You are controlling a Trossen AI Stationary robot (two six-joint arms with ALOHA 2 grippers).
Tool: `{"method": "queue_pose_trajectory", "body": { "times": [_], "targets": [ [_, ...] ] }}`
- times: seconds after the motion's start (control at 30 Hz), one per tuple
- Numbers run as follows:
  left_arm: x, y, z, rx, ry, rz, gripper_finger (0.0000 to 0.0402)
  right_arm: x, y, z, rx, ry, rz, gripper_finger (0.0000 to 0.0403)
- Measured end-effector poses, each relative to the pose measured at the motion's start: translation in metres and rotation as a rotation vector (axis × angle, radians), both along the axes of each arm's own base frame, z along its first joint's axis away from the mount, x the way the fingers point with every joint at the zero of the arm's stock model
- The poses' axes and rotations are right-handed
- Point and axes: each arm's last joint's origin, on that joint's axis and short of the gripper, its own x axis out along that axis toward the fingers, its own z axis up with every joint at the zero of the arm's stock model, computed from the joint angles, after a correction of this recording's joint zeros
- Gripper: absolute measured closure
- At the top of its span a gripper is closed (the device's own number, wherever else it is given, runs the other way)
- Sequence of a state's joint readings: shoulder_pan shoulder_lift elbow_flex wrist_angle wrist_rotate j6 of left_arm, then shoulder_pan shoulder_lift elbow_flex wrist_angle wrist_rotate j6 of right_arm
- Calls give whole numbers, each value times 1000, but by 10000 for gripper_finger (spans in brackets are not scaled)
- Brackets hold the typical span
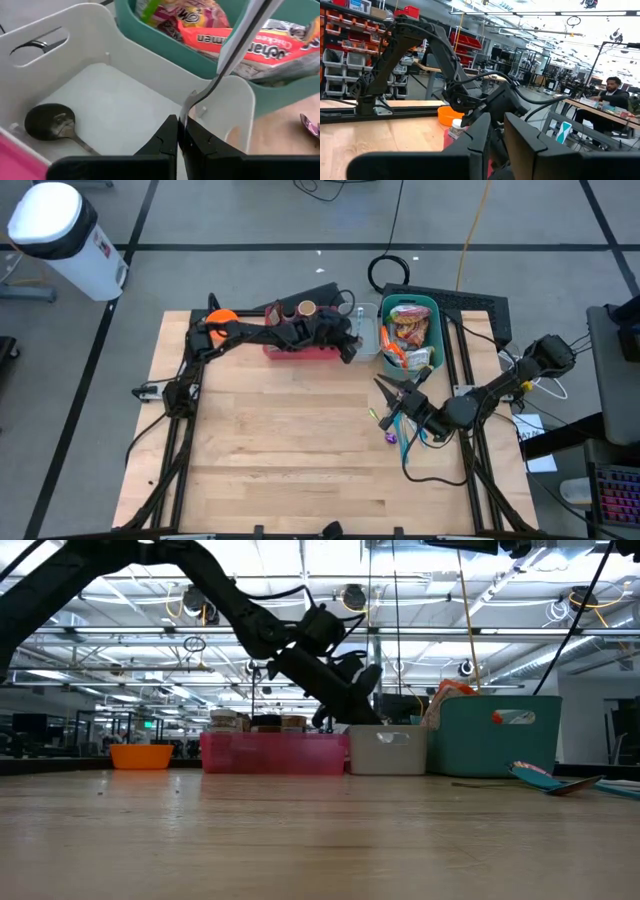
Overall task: Pick & Place Food Item
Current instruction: Put the bottom white and blue spoon into the white bin
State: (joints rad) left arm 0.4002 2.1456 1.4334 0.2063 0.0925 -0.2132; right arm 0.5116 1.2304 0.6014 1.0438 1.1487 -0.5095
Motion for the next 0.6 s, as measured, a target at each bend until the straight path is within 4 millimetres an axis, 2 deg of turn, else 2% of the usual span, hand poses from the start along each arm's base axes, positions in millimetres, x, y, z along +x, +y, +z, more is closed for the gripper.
{"method": "queue_pose_trajectory", "body": {
  "times": [0.17, 0.4, 0.6],
  "targets": [
    [1, -1, 0, -1, -1, 0, 392, 0, 0, 0, -2, 2, -2, 358],
    [1, -1, 0, 9, 2, -3, 336, 0, 0, 0, -2, 3, -3, 358],
    [2, -3, 0, 28, 10, -8, 316, 0, 0, 0, -3, 3, -3, 358]
  ]
}}
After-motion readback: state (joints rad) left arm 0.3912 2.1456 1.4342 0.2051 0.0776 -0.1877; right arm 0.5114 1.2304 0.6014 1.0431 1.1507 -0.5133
